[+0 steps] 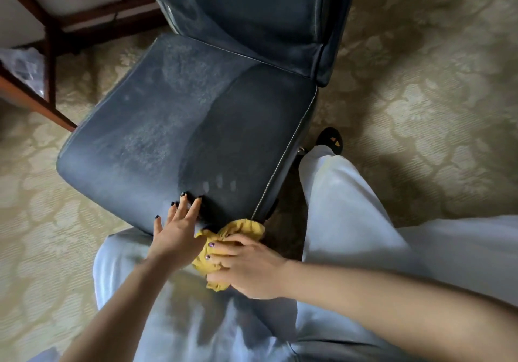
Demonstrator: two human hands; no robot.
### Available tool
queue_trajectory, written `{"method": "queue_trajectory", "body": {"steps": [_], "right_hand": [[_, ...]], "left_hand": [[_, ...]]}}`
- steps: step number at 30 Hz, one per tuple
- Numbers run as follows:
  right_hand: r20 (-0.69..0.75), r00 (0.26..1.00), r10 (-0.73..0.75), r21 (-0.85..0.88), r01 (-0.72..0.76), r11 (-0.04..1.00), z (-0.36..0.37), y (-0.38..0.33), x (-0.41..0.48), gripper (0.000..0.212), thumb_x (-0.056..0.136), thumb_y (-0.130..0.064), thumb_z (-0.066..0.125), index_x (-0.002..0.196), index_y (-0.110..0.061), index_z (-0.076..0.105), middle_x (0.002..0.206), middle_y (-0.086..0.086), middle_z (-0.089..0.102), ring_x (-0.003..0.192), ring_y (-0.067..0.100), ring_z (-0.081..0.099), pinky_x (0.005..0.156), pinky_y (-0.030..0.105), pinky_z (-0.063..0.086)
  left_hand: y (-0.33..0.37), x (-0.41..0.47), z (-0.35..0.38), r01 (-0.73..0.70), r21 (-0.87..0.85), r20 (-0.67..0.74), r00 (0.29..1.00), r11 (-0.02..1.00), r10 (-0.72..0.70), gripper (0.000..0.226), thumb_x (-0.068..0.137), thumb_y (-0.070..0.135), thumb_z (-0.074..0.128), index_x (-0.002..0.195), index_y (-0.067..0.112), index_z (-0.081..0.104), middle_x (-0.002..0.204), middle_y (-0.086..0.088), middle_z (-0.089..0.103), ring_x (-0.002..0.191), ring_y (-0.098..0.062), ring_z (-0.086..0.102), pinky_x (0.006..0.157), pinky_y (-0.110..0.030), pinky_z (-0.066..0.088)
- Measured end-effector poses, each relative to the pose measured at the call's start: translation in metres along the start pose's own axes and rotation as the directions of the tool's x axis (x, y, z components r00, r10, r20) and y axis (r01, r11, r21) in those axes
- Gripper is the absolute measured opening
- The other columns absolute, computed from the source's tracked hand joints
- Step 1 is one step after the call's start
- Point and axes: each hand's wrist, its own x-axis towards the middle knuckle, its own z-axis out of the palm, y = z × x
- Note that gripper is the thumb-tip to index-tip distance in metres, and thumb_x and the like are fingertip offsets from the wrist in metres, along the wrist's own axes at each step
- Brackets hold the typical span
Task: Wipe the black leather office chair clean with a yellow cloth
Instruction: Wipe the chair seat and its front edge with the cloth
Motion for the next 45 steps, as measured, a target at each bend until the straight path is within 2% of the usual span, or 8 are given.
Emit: {"method": "queue_trajectory", "body": {"steps": [4,14,20,23,26,30,34,45], "right_hand": [[0.154,0.979,-0.133,-0.164,0.158,0.974,0.019,-0.014,0.025,0.027,0.082,-0.024,0.045,0.087,-0.037,0.069,0.110,-0.014,0.066,0.124,0.014,0.048,0.107,0.033,0.030],[0.024,0.957,-0.290,-0.160,0.290,0.944,0.026,0.018,0.032,0.035,0.088,-0.009,0.036,0.084,-0.028,0.065,0.102,-0.009,0.065,0.112,0.014,0.055,0.095,0.031,0.038],[-0.054,0.934,-0.354,-0.065,0.350,0.934,0.023,0.045,0.017,0.027,0.085,-0.014,0.044,0.094,-0.029,0.066,0.109,-0.009,0.066,0.121,0.014,0.053,0.101,0.033,0.037],[-0.079,0.937,-0.340,0.037,0.344,0.938,0.015,0.064,0.005,0.028,0.076,-0.014,0.061,0.100,-0.026,0.068,0.113,-0.008,0.068,0.120,0.015,0.055,0.101,0.035,0.037],[-0.100,0.952,-0.288,0.101,0.298,0.949,0.006,0.078,-0.011,0.029,0.076,-0.014,0.065,0.102,-0.026,0.069,0.114,-0.009,0.068,0.116,0.014,0.057,0.099,0.036,0.039],[-0.122,0.987,-0.109,0.181,0.130,0.975,-0.008,0.098,-0.029,0.028,0.084,-0.018,0.051,0.104,-0.024,0.070,0.118,-0.010,0.066,0.116,0.011,0.057,0.100,0.030,0.035],[-0.141,0.987,0.073,0.231,-0.039,0.972,-0.015,0.118,-0.044,0.035,0.081,-0.019,0.046,0.104,-0.021,0.072,0.118,-0.006,0.067,0.115,0.011,0.056,0.102,0.027,0.030],[-0.290,0.799,0.528,0.392,-0.404,0.827,-0.038,0.171,-0.042,0.035,0.072,-0.012,0.062,0.106,-0.009,0.070,0.108,0.006,0.071,0.098,0.023,0.063,0.086,0.028,0.042]], "left_hand": [[-0.019,-0.010,0.001,0.084,0.020,0.053,0.995,0.996,-0.085,0.081,0.089,0.023,0.049,0.152,0.027,-0.002,0.160,-0.002,-0.007,0.147,-0.019,-0.003,0.118,-0.043,0.006],[-0.027,-0.017,0.003,0.088,-0.043,0.041,0.995,0.995,-0.086,0.078,0.089,0.023,0.050,0.152,0.022,0.004,0.160,0.001,0.001,0.147,-0.015,0.004,0.116,-0.037,0.013],[-0.023,-0.021,-0.008,0.011,-0.057,-0.014,1.000,0.998,-0.011,0.067,0.088,0.018,0.049,0.149,0.027,0.023,0.152,-0.006,0.034,0.136,-0.024,0.036,0.105,-0.033,0.028],[-0.026,-0.017,-0.013,-0.024,-0.083,-0.062,0.998,0.996,0.019,0.064,0.084,0.006,0.052,0.144,0.025,0.038,0.119,-0.018,0.063,0.108,-0.033,0.058,0.087,-0.034,0.042],[-0.029,-0.012,-0.016,-0.087,-0.142,-0.115,0.991,0.986,0.070,0.060,0.081,0.001,0.053,0.137,0.024,0.051,0.107,-0.014,0.069,0.093,-0.033,0.062,0.074,-0.033,0.045],[-0.027,0.002,-0.011,-0.234,-0.164,-0.208,0.958,0.958,0.198,0.058,0.079,-0.005,0.055,0.134,0.014,0.054,0.135,-0.007,0.055,0.126,-0.024,0.049,0.102,-0.030,0.037],[-0.012,0.008,-0.008,-0.287,-0.159,-0.225,0.942,0.944,0.249,0.057,0.082,-0.004,0.053,0.137,0.014,0.050,0.139,-0.003,0.050,0.133,-0.020,0.038,0.107,-0.029,0.031],[0.027,0.021,-0.001,-0.447,-0.113,-0.142,0.891,0.887,0.431,0.059,0.090,0.005,0.050,0.144,0.023,0.037,0.153,0.010,0.028,0.144,-0.009,0.016,0.115,-0.021,0.010]]}}
